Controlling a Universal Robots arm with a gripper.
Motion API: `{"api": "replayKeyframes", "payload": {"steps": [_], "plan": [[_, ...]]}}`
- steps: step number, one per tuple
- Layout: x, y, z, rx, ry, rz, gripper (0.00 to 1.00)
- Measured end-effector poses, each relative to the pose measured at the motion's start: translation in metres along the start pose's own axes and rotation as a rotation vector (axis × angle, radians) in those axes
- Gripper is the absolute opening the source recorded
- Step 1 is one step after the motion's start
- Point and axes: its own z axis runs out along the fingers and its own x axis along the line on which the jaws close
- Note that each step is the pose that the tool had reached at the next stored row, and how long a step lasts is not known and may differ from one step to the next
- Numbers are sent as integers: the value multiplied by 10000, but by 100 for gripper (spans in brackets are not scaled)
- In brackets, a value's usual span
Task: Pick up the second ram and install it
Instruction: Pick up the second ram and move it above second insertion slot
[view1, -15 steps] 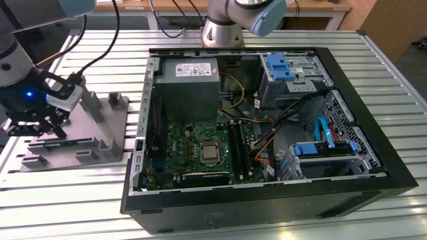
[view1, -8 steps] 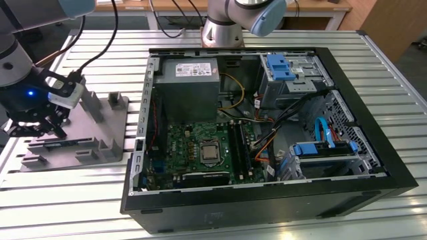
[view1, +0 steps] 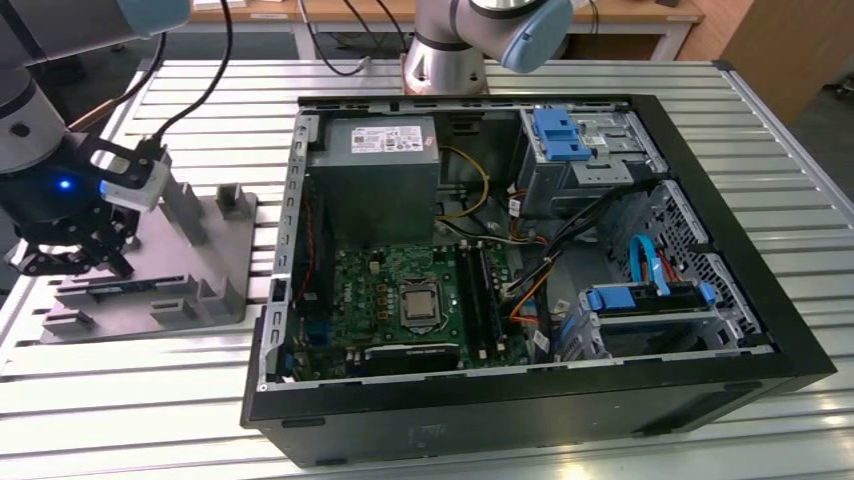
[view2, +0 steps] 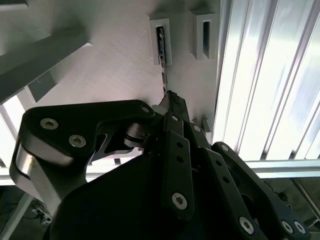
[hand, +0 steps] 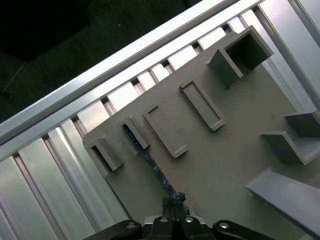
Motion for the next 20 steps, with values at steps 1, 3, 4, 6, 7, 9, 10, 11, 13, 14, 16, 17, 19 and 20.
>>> {"api": "replayKeyframes", "payload": {"steps": [1,3,4,6,7,9,10,11,13,14,16,17,19,20], "plan": [[0,0,0,3,3,-94,10],[0,0,0,7,9,-273,10],[0,0,0,9,12,-371,10],[0,0,1,14,17,-549,10],[0,0,0,15,21,-638,10],[0,0,0,20,27,-818,10],[0,0,0,22,30,-909,10],[0,0,0,24,33,-1008,10],[0,0,0,29,39,-1188,10],[0,0,0,31,42,-1279,10],[0,0,0,35,48,-1460,10],[0,0,0,38,51,-1556,10],[0,0,0,42,57,-1739,10],[0,0,0,44,61,-1830,10]]}}
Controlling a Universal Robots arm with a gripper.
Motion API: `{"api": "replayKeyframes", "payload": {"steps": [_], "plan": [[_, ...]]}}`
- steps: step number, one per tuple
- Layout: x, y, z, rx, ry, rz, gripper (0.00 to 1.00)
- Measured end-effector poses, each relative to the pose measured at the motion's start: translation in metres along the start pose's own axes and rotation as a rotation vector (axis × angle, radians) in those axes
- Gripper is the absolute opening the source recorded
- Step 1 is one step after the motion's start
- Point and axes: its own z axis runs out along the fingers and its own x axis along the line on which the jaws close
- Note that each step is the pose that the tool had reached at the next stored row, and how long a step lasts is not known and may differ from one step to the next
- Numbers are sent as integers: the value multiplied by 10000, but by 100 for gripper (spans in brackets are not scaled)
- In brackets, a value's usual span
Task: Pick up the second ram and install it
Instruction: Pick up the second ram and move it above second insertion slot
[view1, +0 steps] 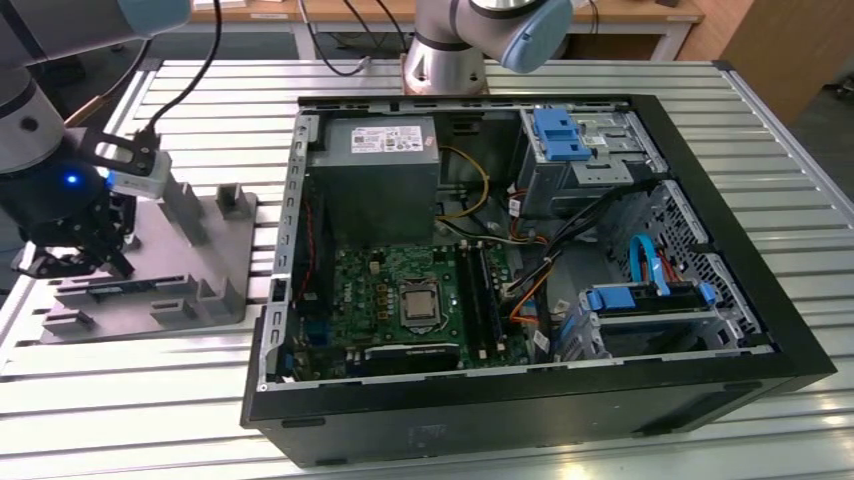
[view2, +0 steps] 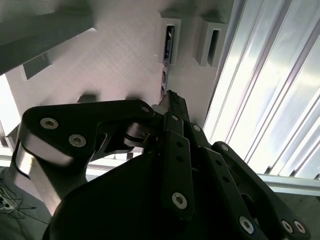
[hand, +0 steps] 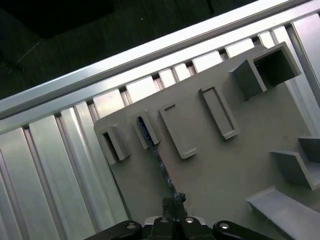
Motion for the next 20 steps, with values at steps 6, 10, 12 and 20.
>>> {"api": "replayKeyframes", "payload": {"steps": [6,10,12,20], "plan": [[0,0,0,13,18,-560,10],[0,0,0,23,32,-966,10],[0,0,0,28,39,-1171,10],[0,0,0,47,64,-1947,10]]}}
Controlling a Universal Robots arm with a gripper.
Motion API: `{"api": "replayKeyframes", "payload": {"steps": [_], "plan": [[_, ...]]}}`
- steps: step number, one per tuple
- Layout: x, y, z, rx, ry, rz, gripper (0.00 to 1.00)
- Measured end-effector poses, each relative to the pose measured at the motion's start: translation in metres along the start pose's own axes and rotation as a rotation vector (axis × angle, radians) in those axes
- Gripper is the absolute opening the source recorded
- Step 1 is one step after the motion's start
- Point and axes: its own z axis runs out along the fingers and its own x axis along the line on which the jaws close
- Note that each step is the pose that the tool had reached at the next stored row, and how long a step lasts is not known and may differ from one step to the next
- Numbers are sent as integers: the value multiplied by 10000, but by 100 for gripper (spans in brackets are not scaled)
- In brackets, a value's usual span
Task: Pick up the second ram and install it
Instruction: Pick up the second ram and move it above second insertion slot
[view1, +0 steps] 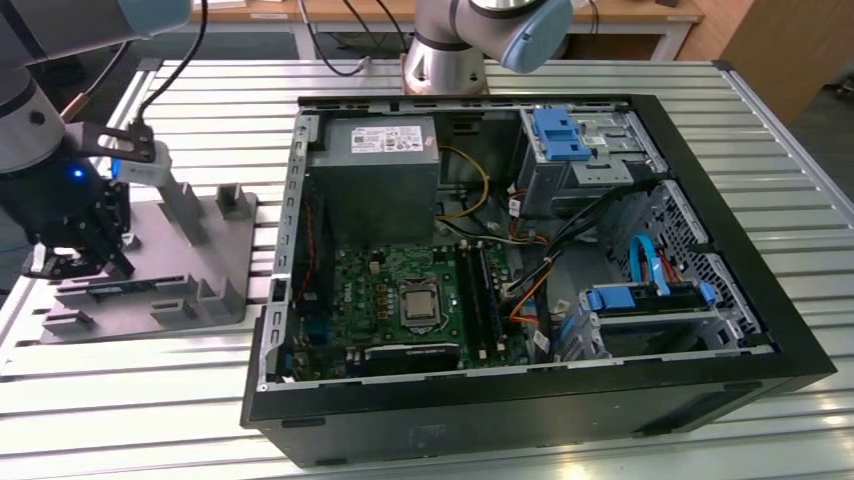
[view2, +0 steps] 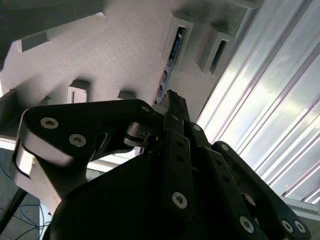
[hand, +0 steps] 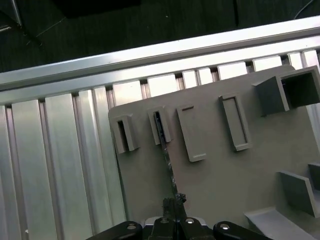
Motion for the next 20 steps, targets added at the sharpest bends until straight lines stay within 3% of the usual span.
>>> {"api": "replayKeyframes", "payload": {"steps": [16,17,20], "plan": [[0,0,1,35,46,-1538,10],[0,1,2,31,-6,-1562,10],[2,7,6,-8,-403,-1605,10]]}}
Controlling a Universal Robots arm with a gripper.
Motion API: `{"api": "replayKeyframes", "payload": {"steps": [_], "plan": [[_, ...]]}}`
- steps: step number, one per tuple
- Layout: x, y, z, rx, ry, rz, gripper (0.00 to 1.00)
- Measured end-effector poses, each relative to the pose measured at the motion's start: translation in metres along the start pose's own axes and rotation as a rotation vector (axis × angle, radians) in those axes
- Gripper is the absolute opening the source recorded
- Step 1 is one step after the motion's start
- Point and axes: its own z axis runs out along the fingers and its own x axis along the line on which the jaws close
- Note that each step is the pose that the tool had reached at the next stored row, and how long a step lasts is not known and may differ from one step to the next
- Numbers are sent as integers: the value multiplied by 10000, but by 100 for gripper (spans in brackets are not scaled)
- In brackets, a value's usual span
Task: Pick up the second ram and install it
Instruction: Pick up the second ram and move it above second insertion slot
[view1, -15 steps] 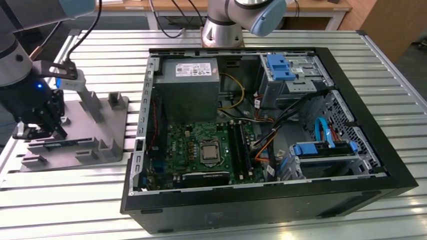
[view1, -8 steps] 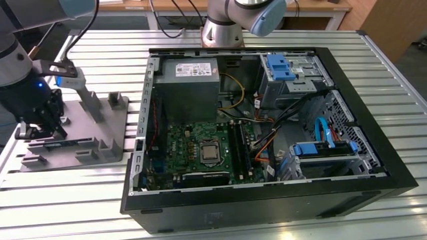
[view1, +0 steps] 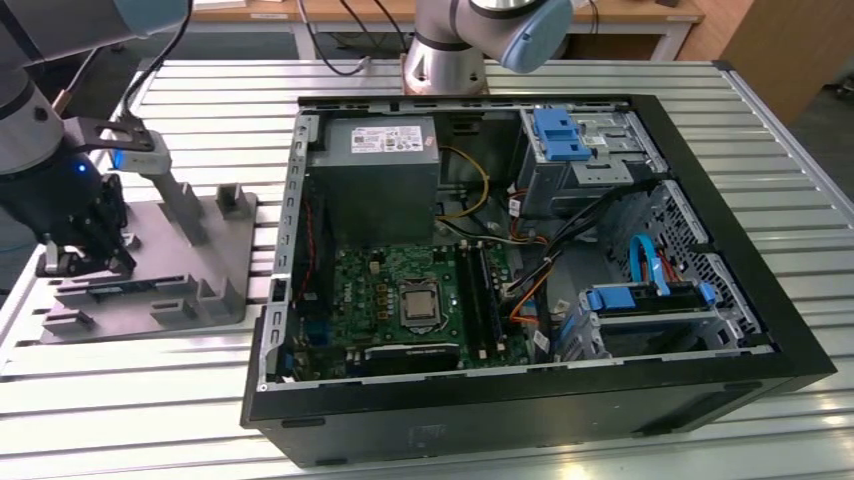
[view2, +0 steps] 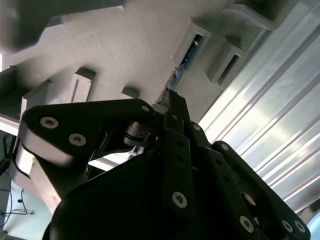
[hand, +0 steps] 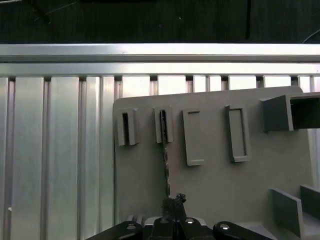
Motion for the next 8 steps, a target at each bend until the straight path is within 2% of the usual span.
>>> {"api": "replayKeyframes", "payload": {"steps": [1,5,8], "plan": [[2,4,2,0,-21,-31,10],[7,8,4,-10,-7,-452,10],[8,8,5,-11,-5,-483,10]]}}
